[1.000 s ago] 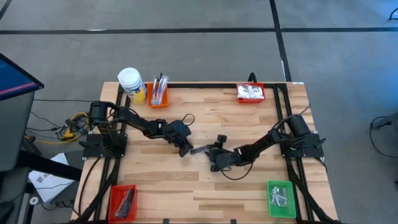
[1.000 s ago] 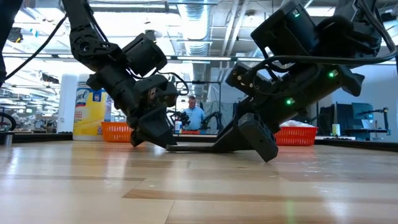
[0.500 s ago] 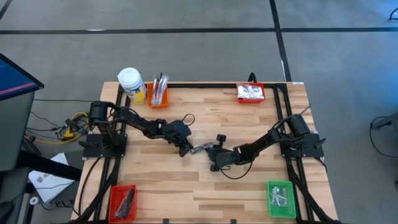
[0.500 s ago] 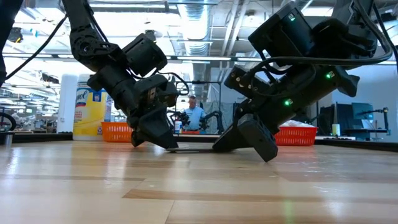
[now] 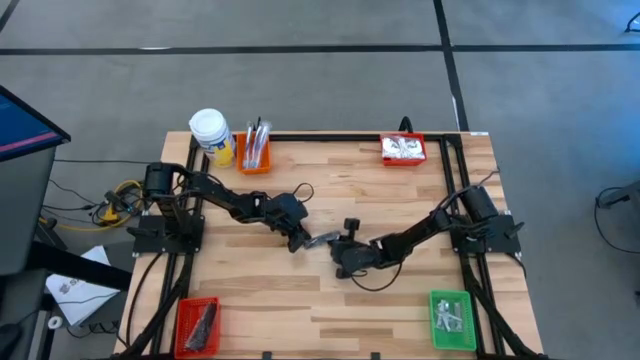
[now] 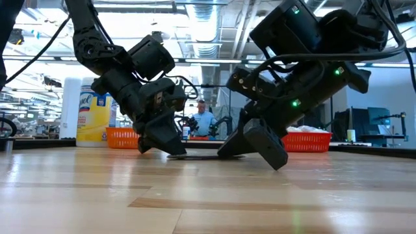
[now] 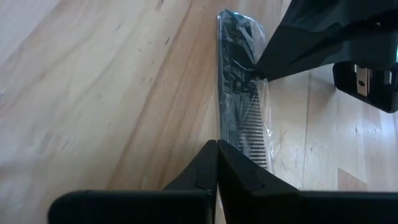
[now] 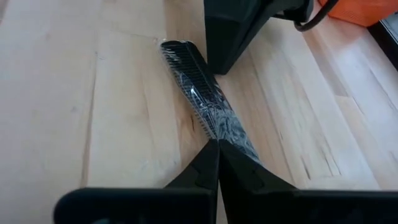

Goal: Pick & Place Travel size toiletries
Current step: Put the comb into the bottom red bin

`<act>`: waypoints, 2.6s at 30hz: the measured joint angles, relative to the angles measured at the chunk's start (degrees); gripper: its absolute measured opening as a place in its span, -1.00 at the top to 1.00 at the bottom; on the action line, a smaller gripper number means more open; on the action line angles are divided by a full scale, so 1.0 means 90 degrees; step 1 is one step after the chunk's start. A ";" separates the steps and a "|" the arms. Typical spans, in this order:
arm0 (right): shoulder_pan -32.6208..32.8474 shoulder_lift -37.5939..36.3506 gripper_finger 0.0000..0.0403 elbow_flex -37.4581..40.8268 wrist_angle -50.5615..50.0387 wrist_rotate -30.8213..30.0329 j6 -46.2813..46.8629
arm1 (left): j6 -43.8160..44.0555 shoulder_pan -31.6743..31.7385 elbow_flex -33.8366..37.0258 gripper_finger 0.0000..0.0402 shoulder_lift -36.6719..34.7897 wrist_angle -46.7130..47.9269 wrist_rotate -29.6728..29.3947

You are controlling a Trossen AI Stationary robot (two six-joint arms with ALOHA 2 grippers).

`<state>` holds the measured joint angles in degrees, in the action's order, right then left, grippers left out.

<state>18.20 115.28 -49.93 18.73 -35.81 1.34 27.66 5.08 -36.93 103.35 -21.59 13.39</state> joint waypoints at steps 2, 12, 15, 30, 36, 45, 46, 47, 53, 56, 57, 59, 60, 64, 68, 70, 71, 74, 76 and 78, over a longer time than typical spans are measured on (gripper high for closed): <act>0.0025 0.0002 1.00 -0.0051 -0.0086 -0.0003 0.0000 | -0.0021 -0.0002 0.0000 0.99 0.0000 -0.0007 0.0000; 0.0273 -0.0372 1.00 -0.0120 -0.0776 -0.0569 -0.0001 | -0.0679 -0.0107 0.0031 0.99 -0.0448 0.0053 -0.1647; 0.0313 -0.0512 1.00 -0.0136 -0.0753 -0.0675 0.0136 | -0.1331 -0.0434 0.0014 0.99 -0.0811 -0.0012 -0.2392; 0.0298 -0.0549 1.00 -0.0141 -0.0781 -0.0668 0.0637 | -0.2354 -0.1424 -0.0470 0.23 -0.0867 0.0006 -0.3002; 0.0298 -0.0554 1.00 -0.0148 -0.0807 -0.0649 0.0735 | -0.2207 -0.1428 -0.0494 -0.27 -0.0622 0.0020 -0.2936; 0.0239 -0.0554 1.00 -0.0151 -0.0905 -0.0546 0.0960 | -0.2362 -0.1462 -0.1192 -0.36 0.0399 0.0007 -0.2581; 0.0222 -0.0554 1.00 -0.0151 -0.0912 -0.0546 0.0974 | -0.2423 -0.1462 -0.1250 -0.34 0.0469 0.0024 -0.2571; 0.0203 -0.0556 1.00 -0.0151 -0.0912 -0.0546 0.0979 | -0.2492 -0.1462 -0.1301 -0.32 0.0534 0.0042 -0.2594; 0.0203 -0.0556 1.00 -0.0151 -0.0911 -0.0546 0.0976 | -0.2548 -0.1379 -0.1463 -0.16 0.0629 0.0619 -0.2952; 0.0193 -0.0559 1.00 -0.0151 -0.0912 -0.0546 0.0976 | -0.2548 -0.1301 -0.1460 -0.09 0.0629 0.0806 -0.2970; 0.0180 -0.0559 1.00 -0.0151 -0.0910 -0.0546 0.0976 | -0.2548 -0.1289 -0.1460 -0.06 0.0629 0.0804 -0.2976; 0.0172 -0.0560 1.00 -0.0151 -0.0912 -0.0546 0.0974 | -0.2548 -0.1247 -0.1460 -0.01 0.0629 0.0806 -0.2994; 0.0165 -0.0561 1.00 -0.0151 -0.0912 -0.0546 0.0973 | -0.2548 -0.1217 -0.1460 0.01 0.0629 0.0804 -0.2992; 0.0131 -0.0561 1.00 -0.0151 -0.0869 -0.0546 0.0949 | -0.2548 -0.1097 -0.1462 0.16 0.0629 0.0884 -0.2990; 0.0117 -0.0561 1.00 -0.0151 -0.0847 -0.0546 0.0906 | -0.2526 -0.1026 -0.1469 0.44 0.0629 0.1032 -0.2896; 0.0116 -0.0563 1.00 -0.0151 -0.0836 -0.0549 0.0897 | -0.2526 -0.1023 -0.1469 0.63 0.0627 0.1045 -0.2745; 0.0113 -0.0563 1.00 -0.0151 -0.0836 -0.0551 0.0853 | -0.2523 -0.1025 -0.1469 0.75 0.0627 0.1047 -0.2652; 0.0110 -0.0563 0.98 -0.0151 -0.0776 -0.0655 0.0664 | -0.2232 -0.1038 -0.1493 0.94 0.0624 0.1088 -0.2493; 0.0150 -0.0564 0.93 -0.0165 -0.0627 -0.0653 0.0368 | -0.1897 -0.1075 -0.1526 0.95 0.0624 0.1130 -0.2489; 0.0254 -0.0566 0.82 -0.0245 -0.0635 -0.0646 0.0162 | -0.1635 -0.1122 -0.1546 0.97 0.0624 0.1149 -0.2488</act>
<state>20.49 110.19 -52.14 13.01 -41.63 2.80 12.95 -5.02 -50.84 108.97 -11.24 -9.01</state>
